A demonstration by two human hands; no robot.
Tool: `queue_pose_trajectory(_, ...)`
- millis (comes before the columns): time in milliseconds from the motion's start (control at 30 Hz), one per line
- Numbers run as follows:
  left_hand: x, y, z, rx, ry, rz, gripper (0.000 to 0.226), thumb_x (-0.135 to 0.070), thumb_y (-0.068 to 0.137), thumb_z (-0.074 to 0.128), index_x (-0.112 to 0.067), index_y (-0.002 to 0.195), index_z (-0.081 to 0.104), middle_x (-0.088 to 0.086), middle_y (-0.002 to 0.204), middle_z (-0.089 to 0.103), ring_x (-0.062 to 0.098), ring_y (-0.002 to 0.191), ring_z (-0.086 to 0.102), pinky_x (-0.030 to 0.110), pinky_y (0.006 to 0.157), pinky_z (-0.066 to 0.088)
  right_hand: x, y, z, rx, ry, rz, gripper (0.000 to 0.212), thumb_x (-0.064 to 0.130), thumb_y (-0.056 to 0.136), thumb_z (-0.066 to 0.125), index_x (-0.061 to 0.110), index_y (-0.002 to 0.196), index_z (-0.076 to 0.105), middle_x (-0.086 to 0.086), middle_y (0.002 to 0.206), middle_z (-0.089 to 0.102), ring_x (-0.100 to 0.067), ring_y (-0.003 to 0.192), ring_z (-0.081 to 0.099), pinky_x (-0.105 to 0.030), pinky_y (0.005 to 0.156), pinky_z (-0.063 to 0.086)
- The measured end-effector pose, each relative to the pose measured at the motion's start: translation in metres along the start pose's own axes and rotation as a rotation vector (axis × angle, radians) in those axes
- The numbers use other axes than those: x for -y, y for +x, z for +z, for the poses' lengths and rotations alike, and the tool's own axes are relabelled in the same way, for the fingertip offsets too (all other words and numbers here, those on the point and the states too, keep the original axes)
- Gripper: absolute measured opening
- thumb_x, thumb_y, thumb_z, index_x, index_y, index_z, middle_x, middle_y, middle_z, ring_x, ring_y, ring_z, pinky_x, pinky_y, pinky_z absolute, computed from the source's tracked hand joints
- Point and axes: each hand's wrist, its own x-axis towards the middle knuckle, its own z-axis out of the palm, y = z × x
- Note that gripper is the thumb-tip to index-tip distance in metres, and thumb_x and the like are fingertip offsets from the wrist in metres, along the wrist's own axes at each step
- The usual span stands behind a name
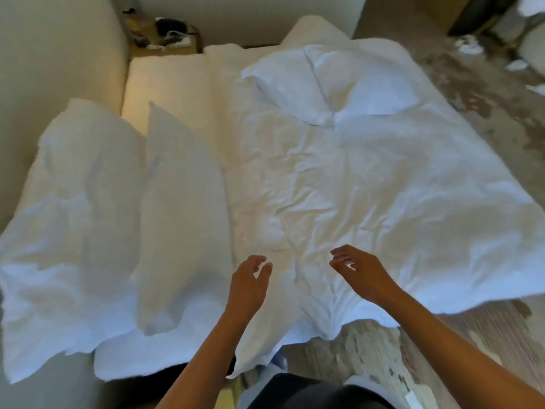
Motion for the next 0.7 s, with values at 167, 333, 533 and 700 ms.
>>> queue_pose_trajectory(167,-0.039,-0.043,0.088,0.338,0.181,0.097,0.044,-0.037,0.107,0.045,-0.011,0.141,0.057,0.007,0.148,0.057,0.023,0.136,0.054,0.024,0.109,0.039,-0.087,-0.097,-0.033,-0.230,0.209,0.191,0.017,0.035,0.100,0.069,0.030,0.116,0.071,0.016,0.107,0.073,0.001,0.102,0.067,-0.019,0.089,0.051)
queue_pose_trajectory(333,-0.086,-0.098,0.192,0.500,0.215,0.153,0.015,-0.028,0.102,0.054,-0.029,0.090,0.063,-0.007,0.094,0.070,0.026,0.099,0.070,0.038,0.088,0.057,-0.176,-0.202,-0.048,-0.408,0.384,0.403,0.015,0.036,0.102,0.066,0.034,0.116,0.070,0.018,0.109,0.072,0.000,0.102,0.066,-0.020,0.087,0.052)
queue_pose_trajectory(533,-0.133,-0.176,0.313,0.735,0.189,0.220,0.017,-0.052,0.083,0.061,-0.040,0.085,0.073,-0.006,0.091,0.076,0.020,0.093,0.073,0.051,0.091,0.058,-0.271,-0.323,-0.046,-0.630,0.534,0.576,0.011,0.035,0.103,0.064,0.033,0.110,0.073,0.018,0.102,0.074,0.003,0.090,0.069,-0.011,0.070,0.052)
queue_pose_trajectory(700,-0.167,-0.239,0.405,0.866,0.235,0.326,0.021,-0.053,0.093,0.057,-0.039,0.091,0.073,-0.013,0.095,0.077,0.006,0.092,0.073,0.040,0.087,0.062,-0.344,-0.394,-0.045,-0.736,0.614,0.675,0.009,0.035,0.102,0.065,0.037,0.106,0.073,0.020,0.098,0.075,0.009,0.090,0.067,-0.005,0.068,0.048)
